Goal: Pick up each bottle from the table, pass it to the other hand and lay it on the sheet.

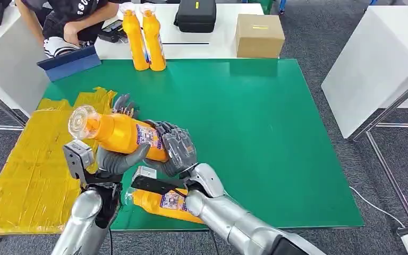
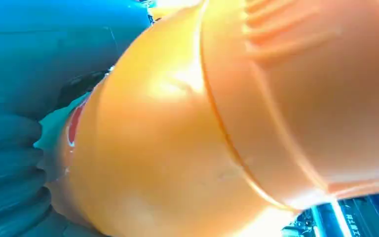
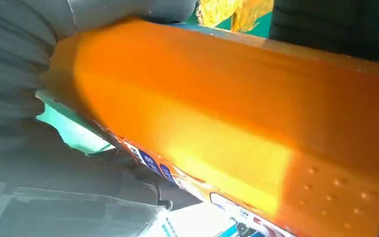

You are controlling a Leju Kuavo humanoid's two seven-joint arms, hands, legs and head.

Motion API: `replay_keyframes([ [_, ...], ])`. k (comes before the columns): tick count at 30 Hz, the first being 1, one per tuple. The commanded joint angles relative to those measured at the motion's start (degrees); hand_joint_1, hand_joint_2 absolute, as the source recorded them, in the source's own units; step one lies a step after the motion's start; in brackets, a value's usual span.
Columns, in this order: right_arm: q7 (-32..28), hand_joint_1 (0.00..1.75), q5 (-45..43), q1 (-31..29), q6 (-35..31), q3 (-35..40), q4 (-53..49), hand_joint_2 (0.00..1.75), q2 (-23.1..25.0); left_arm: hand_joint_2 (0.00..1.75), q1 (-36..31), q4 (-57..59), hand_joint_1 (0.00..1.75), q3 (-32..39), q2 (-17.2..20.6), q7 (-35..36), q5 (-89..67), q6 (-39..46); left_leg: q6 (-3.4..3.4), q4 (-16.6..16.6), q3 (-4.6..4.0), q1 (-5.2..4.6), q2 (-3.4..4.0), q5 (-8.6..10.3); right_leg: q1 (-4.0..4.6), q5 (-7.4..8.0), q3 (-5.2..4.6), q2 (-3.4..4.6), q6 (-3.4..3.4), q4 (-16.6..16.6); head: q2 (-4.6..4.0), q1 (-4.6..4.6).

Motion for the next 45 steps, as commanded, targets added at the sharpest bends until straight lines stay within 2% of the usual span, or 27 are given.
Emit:
replay_keyframes([
  [1,-0.5,1.75,4.4,1.5,0.2,0.8,3.7,1.75,-0.1,1.75,-5.1,0.5,0.00,0.9,-0.8,0.7,-0.3,0.0,-0.11,0.0,0.11,0.07,-0.19,-0.03,0.07,-0.07,0.18,-0.23,-0.04,0.0,0.00,0.00],
  [15,1.1,1.75,4.9,1.1,0.2,2.9,0.5,1.75,-0.1,1.75,-4.1,0.7,0.00,0.2,-1.2,1.4,-0.2,-1.0,-0.14,0.0,0.13,0.07,-0.17,-0.06,0.06,-0.10,0.20,-0.22,-0.04,0.0,0.00,0.00],
  [16,1.4,1.75,5.1,1.1,0.2,3.1,0.3,1.75,-0.1,1.75,-4.1,1.1,1.43,0.2,-1.4,1.5,0.4,-1.4,-0.11,0.0,0.10,0.06,-0.14,-0.03,0.05,-0.07,0.16,-0.18,-0.04,0.0,0.00,0.00],
  [17,1.7,1.75,5.6,1.2,0.2,2.9,0.1,1.75,-0.1,1.75,-4.4,1.8,1.75,0.0,-1.3,1.2,0.8,-2.1,-0.10,0.0,0.08,0.06,-0.13,-0.03,0.05,-0.06,0.14,-0.17,-0.03,0.0,0.00,0.00],
  [35,0.6,1.75,5.5,1.3,0.2,1.0,0.6,1.75,-0.1,1.75,-5.2,2.0,1.75,0.4,-1.3,0.8,1.9,-2.5,-0.11,0.0,0.09,0.06,-0.16,-0.03,0.06,-0.07,0.15,-0.20,-0.03,0.0,0.00,0.00],
  [44,-0.9,1.75,-1.0,0.7,0.2,1.7,0.9,1.75,-0.1,1.75,-5.0,2.0,1.75,0.7,-1.0,1.1,2.2,-2.2,-0.10,0.0,0.07,0.05,-0.13,-0.02,0.05,-0.05,0.12,-0.16,-0.03,0.0,0.00,0.00],
  [45,-1.2,1.43,-0.7,1.0,0.2,0.7,0.5,1.75,-0.1,1.75,-5.0,2.2,1.75,0.8,-0.9,1.1,2.2,-2.0,-0.15,0.0,0.17,0.05,-0.17,-0.07,0.05,-0.12,0.23,-0.22,-0.05,0.0,0.00,0.00],
])
